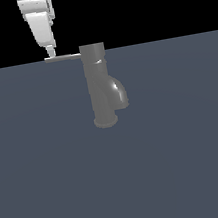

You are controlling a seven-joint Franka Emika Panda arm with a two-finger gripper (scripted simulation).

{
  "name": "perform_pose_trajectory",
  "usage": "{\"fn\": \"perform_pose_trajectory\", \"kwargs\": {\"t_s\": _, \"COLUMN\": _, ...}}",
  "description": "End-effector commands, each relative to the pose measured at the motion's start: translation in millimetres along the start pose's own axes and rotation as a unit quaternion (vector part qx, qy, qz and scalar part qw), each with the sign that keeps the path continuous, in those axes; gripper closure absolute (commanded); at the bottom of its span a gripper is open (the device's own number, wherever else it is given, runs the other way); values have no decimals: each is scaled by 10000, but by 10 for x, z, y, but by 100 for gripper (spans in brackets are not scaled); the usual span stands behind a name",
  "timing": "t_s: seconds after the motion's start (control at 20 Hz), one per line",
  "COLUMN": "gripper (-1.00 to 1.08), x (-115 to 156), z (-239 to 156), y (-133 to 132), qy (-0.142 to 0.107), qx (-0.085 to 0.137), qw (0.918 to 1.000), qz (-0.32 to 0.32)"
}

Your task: Turn on the faucet by rotating a designated handle.

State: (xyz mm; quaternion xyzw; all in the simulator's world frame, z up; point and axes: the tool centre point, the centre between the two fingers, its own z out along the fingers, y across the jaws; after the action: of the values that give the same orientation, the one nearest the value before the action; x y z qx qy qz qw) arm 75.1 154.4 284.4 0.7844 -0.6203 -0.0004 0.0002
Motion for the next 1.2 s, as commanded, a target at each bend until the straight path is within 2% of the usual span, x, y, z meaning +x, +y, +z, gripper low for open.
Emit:
{"fn": "perform_pose_trajectory", "kwargs": {"t_s": 0.0, "gripper": 108, "x": 4, "z": -2, "y": 54, "qy": 0, "qx": 2, "qw": 10000, "qz": 0}}
{"fn": "perform_pose_trajectory", "kwargs": {"t_s": 1.15, "gripper": 108, "x": 44, "z": 1, "y": 657, "qy": 0, "qx": 2, "qw": 10000, "qz": 0}}
